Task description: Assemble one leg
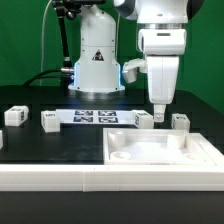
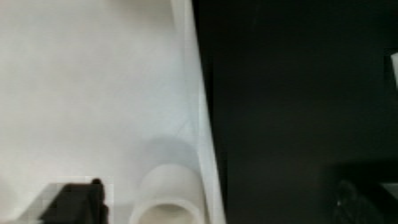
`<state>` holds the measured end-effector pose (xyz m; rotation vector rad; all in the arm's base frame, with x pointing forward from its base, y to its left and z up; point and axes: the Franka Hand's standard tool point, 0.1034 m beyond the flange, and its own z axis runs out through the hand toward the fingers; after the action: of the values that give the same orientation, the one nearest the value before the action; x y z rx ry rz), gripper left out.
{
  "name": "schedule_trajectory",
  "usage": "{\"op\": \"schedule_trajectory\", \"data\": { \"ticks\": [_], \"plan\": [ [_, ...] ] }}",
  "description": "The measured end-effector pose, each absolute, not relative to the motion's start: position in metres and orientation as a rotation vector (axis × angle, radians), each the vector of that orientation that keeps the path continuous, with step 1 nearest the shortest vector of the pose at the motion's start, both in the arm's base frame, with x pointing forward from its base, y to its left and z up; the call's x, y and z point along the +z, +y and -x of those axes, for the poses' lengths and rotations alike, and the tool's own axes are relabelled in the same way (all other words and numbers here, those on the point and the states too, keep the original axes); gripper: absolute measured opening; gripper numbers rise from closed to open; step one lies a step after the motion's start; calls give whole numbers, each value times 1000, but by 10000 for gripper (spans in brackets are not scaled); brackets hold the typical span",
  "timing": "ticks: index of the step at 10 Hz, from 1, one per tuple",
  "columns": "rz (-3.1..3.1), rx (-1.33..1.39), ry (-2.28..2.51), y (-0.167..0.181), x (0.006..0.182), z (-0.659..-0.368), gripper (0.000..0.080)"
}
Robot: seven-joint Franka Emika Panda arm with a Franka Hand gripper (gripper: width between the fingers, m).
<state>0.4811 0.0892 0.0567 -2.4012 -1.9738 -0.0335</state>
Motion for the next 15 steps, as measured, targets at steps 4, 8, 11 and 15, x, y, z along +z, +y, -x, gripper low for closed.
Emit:
{"op": "schedule_trajectory", "data": {
  "ticks": [4, 8, 11, 15],
  "plan": [
    [2800, -101, -1304, 109, 41, -470, 649],
    [2957, -76, -777, 128, 38, -468, 649],
    [3007, -62, -450, 130, 38, -468, 649],
    [3014, -47, 118, 151, 35, -456, 649]
  ]
}}
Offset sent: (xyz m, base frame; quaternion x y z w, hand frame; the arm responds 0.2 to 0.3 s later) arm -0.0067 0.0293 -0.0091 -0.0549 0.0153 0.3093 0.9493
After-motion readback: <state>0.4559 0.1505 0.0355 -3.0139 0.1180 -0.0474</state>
